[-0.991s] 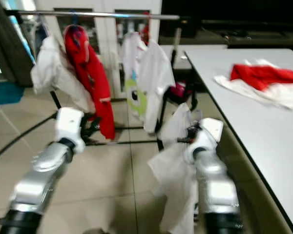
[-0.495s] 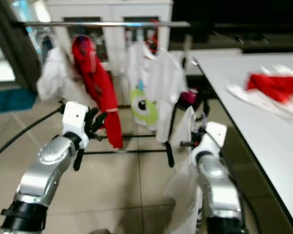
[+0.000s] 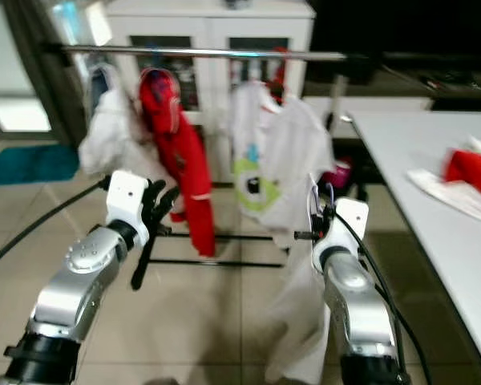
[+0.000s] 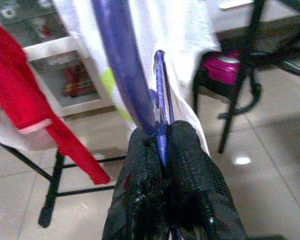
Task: Hang hanger
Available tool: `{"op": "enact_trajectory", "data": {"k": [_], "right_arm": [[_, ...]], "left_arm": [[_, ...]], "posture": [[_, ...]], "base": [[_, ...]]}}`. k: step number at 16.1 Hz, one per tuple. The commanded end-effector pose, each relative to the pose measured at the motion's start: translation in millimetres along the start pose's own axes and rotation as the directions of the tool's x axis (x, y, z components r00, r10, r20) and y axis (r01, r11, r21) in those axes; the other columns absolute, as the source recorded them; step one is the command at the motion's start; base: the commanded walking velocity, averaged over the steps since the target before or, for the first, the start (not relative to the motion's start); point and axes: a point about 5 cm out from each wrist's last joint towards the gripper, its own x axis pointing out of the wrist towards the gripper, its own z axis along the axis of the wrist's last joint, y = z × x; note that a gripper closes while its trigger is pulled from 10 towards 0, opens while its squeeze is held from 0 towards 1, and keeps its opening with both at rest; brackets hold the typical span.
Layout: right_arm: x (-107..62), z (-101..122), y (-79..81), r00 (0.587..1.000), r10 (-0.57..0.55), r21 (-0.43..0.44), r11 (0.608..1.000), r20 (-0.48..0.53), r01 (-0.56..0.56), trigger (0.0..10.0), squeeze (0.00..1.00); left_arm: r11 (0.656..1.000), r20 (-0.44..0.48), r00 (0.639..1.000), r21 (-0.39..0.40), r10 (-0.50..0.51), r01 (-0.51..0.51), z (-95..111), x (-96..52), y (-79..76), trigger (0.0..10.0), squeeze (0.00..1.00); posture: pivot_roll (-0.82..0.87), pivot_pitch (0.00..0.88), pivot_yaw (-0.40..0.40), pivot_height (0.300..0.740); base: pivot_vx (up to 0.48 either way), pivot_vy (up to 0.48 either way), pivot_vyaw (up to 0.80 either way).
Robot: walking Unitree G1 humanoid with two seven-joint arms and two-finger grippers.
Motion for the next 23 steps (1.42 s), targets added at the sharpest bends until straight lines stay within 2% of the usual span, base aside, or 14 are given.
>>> {"op": "enact_trajectory", "data": {"k": [1, 18, 21, 23], "right_arm": [[2.2, 10.8, 5.4, 0.999, 0.028, 0.000, 1.000, 0.041, -0.028, 10.0, 0.00], [3.7, 9.3, 8.2, 0.998, 0.045, -0.017, 0.999, 0.040, -0.045, 10.0, 0.00], [3.7, 9.5, 8.9, 0.998, 0.053, -0.019, 0.998, 0.041, -0.053, 10.0, 0.00], [3.3, 8.5, 9.9, 0.997, 0.060, -0.023, 0.998, 0.039, -0.059, 10.0, 0.00]], "left_arm": [[1.000, -0.009, 1.000, 0.009, 0.021, -0.021, -1.9, -2.9, 5.6, 10.0, 0.00], [1.000, 0.001, 1.000, 0.028, 0.003, -0.003, -0.2, -3.0, 2.0, 10.0, 0.00], [0.999, 0.001, 1.000, 0.035, 0.000, 0.000, 0.1, -3.9, 1.1, 10.0, 0.00], [0.999, 0.000, 1.000, 0.037, -0.003, 0.003, -0.3, -4.5, 0.9, 10.0, 0.00]], "posture": [[0.07, 0.007, -0.003, 0.740], [0.07, 0.000, -0.005, 0.740], [0.07, 0.000, -0.006, 0.740], [0.07, 0.000, -0.005, 0.740]], "base": [[0.364, 0.000, 0.00], [0.366, 0.000, 0.00], [0.368, 0.000, 0.75], [0.366, 0.000, 0.00]]}}
